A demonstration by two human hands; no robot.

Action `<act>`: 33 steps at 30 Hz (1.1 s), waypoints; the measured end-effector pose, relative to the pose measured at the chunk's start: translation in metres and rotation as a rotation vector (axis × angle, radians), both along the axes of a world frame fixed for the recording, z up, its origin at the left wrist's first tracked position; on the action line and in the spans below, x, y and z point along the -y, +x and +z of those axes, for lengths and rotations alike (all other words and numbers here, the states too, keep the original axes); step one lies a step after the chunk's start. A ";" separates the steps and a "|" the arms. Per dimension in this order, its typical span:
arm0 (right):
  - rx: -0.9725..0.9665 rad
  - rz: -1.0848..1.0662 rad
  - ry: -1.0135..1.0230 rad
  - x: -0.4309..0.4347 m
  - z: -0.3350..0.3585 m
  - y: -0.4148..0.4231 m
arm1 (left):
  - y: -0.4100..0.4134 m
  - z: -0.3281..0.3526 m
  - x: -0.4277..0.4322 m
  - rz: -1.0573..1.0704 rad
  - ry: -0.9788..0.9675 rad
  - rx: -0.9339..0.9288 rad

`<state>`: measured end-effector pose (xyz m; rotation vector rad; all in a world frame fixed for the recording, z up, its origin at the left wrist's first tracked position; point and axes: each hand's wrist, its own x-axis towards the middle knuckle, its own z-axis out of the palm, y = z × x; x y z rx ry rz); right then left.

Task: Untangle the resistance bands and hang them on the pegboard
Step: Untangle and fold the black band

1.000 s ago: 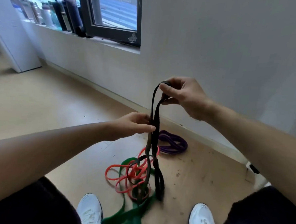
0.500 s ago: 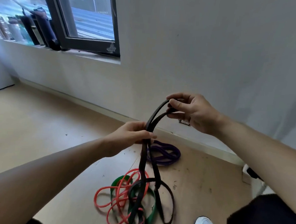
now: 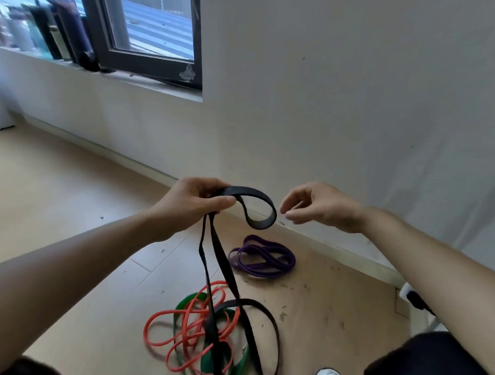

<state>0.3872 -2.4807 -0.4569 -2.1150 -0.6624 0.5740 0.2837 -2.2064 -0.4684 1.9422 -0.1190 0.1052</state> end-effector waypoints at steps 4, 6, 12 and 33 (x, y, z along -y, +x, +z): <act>0.047 0.033 0.020 -0.018 0.012 -0.015 | -0.004 0.013 0.001 -0.082 0.010 -0.023; 0.032 0.048 0.134 -0.028 0.021 -0.024 | -0.005 0.020 0.003 -0.114 0.054 -0.033; 0.154 0.120 0.148 -0.050 0.024 -0.045 | -0.007 0.031 -0.002 -0.142 0.040 -0.029; 0.067 -0.270 0.676 -0.022 0.045 -0.017 | -0.006 -0.008 0.007 -0.382 0.226 -0.284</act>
